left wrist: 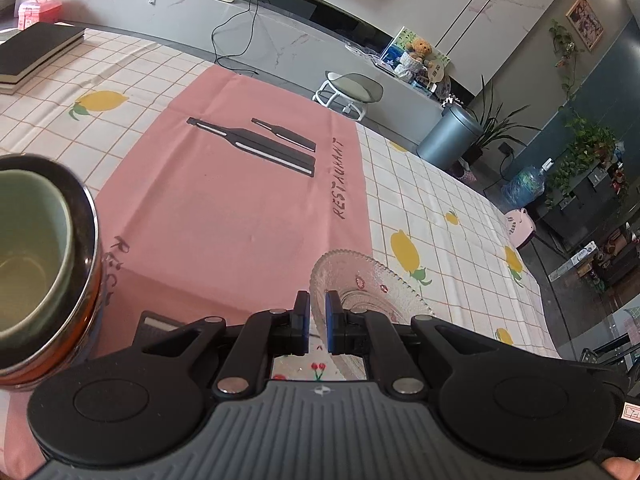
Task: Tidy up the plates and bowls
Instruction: 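Carry the glass plate with the left gripper onto the painted plate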
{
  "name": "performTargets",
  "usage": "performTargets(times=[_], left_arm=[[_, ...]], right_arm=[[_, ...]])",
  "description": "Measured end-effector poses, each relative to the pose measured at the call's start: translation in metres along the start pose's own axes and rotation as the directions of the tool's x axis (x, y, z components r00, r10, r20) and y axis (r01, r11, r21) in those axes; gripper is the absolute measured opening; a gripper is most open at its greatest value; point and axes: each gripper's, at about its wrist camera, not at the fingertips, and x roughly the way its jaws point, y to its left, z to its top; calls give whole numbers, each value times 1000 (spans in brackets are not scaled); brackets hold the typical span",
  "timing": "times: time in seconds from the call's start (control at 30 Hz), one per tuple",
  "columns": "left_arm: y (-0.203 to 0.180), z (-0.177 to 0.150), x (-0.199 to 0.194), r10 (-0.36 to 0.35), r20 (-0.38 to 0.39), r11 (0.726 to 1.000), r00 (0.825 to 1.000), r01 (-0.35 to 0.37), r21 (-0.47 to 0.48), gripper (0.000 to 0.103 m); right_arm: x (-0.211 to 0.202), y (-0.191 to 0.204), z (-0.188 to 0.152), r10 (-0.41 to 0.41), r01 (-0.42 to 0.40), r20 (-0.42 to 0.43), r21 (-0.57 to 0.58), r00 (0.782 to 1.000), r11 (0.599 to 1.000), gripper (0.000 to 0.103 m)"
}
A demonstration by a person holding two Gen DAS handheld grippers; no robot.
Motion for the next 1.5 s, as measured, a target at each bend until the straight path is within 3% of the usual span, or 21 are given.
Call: performTargets(times=[0.4,0.87,1.5], left_arm=[[28,-32,-8,27,-45,997,999,-30,-67,9],[39,-44,-7,60,-76,997,995,-63,-46,9],[14,-56,-9,174,-53,977,983,-165,138,10]], right_arm=[[-3,8,-28,-110,102,-54,-130,992,986,4],[13,25,-40,-211,178,-84,-291,974,940,6],[20,47,-58,-314,272,-7,-480,949,834,8]])
